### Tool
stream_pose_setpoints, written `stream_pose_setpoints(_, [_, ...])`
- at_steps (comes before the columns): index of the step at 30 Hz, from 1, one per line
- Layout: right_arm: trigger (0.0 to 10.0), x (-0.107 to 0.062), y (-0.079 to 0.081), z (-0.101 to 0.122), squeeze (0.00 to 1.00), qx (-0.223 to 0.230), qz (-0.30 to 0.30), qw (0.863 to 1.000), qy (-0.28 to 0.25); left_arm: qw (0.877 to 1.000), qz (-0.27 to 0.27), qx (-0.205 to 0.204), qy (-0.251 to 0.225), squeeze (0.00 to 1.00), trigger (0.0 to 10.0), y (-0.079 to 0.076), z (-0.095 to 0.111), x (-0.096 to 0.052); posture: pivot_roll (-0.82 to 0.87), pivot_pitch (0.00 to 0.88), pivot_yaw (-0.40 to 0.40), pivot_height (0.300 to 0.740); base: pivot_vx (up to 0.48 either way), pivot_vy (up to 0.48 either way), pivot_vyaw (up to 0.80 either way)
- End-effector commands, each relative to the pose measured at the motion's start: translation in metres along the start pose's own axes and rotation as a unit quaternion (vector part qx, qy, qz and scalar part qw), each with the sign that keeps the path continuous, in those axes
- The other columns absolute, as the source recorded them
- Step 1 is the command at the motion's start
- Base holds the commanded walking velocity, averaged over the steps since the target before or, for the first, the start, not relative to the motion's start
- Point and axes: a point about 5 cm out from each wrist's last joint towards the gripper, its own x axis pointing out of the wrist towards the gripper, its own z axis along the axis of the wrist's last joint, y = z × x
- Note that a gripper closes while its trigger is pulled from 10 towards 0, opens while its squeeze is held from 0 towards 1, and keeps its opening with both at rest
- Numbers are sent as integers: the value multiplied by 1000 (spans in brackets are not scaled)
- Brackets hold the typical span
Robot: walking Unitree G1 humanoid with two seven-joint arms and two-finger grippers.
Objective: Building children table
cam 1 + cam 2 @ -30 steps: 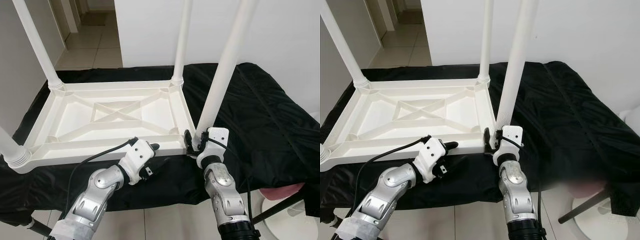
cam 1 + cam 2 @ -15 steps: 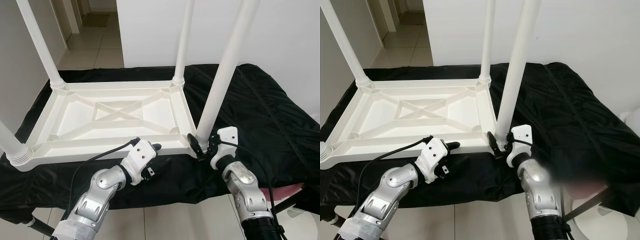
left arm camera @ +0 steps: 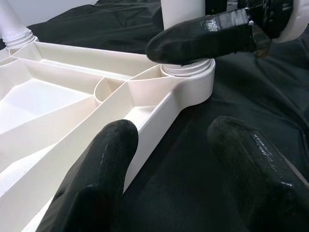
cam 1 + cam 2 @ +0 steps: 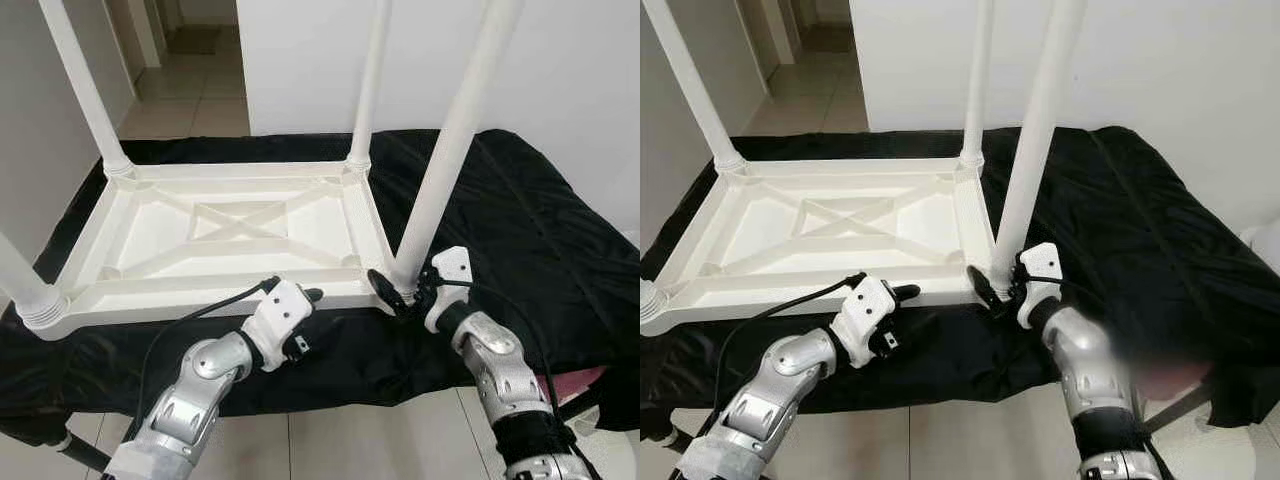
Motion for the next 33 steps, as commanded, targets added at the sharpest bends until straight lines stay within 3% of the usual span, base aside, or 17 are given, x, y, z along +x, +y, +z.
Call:
stream_pose_setpoints(1, [8706, 3, 0, -2, 0, -11, 19, 1000, 8, 1000, 16, 1, 4, 0, 10000, 3, 1, -1, -17, 0, 27, 740, 0, 0, 0])
stream_pose_setpoints(2, [4510, 5, -2, -3, 0, -19, 28, 999, 14, 1000, 15, 2, 4, 0, 10000, 3, 1, -1, -17, 0, 27, 740, 0, 0, 0])
stream_pose_setpoints(3, [4510, 5, -2, -3, 0, -19, 28, 999, 14, 1000, 15, 2, 4, 0, 10000, 3, 1, -1, -17, 0, 27, 740, 0, 0, 0])
stream_pose_setpoints(4, [3216, 7, -3, -3, 0, -26, 35, 999, 18, 1000, 14, 2, 4, 0, 10000, 3, 1, -1, -14, 0, 28, 740, 0, 0, 0])
stream_pose_setpoints(5, [0, 8, -6, -3, 0, -33, 42, 998, 22, 1000, 14, 2, 4, 0, 10000, 3, 1, -1, -12, 0, 28, 740, 0, 0, 0])
stream_pose_setpoints(16, [0, 3, -11, -11, 0, -39, 58, 997, 40, 1000, 20, 0, 5, 0, 10000, 2, 1, -3, -3, 0, 15, 740, 0, 0, 0])
stream_pose_setpoints(17, [10000, 3, -11, -13, 0, -32, 49, 997, 40, 1000, 20, 0, 6, 0, 10000, 2, 0, -4, -3, 1, 13, 740, 0, 0, 0])
stream_pose_setpoints(22, [10000, 2, -9, -13, 0, 1, 17, 999, 32, 1000, 22, -2, 7, 0, 10000, 1, 0, -4, -2, 6, 9, 740, 0, 0, 0])
stream_pose_setpoints(24, [10000, 2, -5, -12, 0, 18, -25, 999, 22, 1000, 22, -4, 7, 0, 10000, 0, -1, -5, -5, 12, 13, 740, 0, 0, 0])
stream_pose_setpoints(31, [10000, 5, 1, -9, 0, 35, -76, 996, 9, 1000, 19, -7, 8, 0, 10000, -2, -1, -5, -11, 15, 19, 740, 0, 0, 0])
stream_pose_setpoints(33, [10000, 7, 7, -10, 0, 45, -117, 992, 14, 1000, 16, -9, 9, 0, 10000, -3, -1, -4, -16, 16, 25, 740, 0, 0, 0])
